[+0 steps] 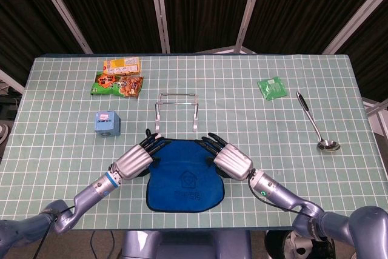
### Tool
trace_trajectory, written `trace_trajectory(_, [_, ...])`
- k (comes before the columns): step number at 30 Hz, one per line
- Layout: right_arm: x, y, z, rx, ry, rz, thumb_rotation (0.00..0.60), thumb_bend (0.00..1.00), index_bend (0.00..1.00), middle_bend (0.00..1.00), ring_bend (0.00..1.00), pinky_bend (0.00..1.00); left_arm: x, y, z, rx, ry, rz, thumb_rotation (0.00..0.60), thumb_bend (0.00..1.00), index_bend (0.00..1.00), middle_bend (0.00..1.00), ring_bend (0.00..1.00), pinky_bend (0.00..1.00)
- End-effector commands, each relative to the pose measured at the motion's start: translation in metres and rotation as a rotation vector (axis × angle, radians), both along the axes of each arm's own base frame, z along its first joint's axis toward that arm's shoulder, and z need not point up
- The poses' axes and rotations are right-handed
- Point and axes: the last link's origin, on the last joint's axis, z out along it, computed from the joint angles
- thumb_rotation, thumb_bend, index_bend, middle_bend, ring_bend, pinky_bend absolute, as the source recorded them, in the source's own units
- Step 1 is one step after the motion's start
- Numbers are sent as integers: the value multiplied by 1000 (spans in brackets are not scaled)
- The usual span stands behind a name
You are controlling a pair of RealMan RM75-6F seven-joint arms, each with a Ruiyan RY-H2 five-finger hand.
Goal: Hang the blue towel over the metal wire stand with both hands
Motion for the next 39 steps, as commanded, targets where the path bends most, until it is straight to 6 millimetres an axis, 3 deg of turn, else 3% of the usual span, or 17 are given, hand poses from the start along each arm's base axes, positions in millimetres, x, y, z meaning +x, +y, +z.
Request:
trace_trajectory(1, [9, -3, 16, -37, -30, 26, 600, 553, 633, 0, 0, 0, 8, 3, 10, 29, -57, -11, 600, 466, 754, 0, 0, 0])
trace_trajectory(13, [54, -41, 101, -243, -94, 65, 600, 552, 633, 0, 0, 0, 56, 28, 71, 198, -307, 14, 600, 491, 800, 0, 0, 0])
trace_trajectory(22, [77, -81, 144, -345, -135, -15, 600, 553, 633, 0, 0, 0, 89, 62, 112, 342, -330, 30, 600, 489, 803, 0, 0, 0])
trace_trajectory(29, [82, -112, 153, -370, -170, -127, 600, 553, 632, 0, 0, 0, 115, 99, 138, 442, -312, 63, 600, 490, 802, 0, 0, 0])
trace_trajectory(32, [79, -123, 146, -375, -160, -164, 600, 552, 634, 0, 0, 0, 119, 115, 139, 439, -304, 126, 600, 491, 802, 0, 0, 0])
trace_trajectory(39, [73, -136, 128, -346, -168, -223, 600, 553, 634, 0, 0, 0, 110, 129, 125, 417, -280, 203, 600, 489, 803, 0, 0, 0])
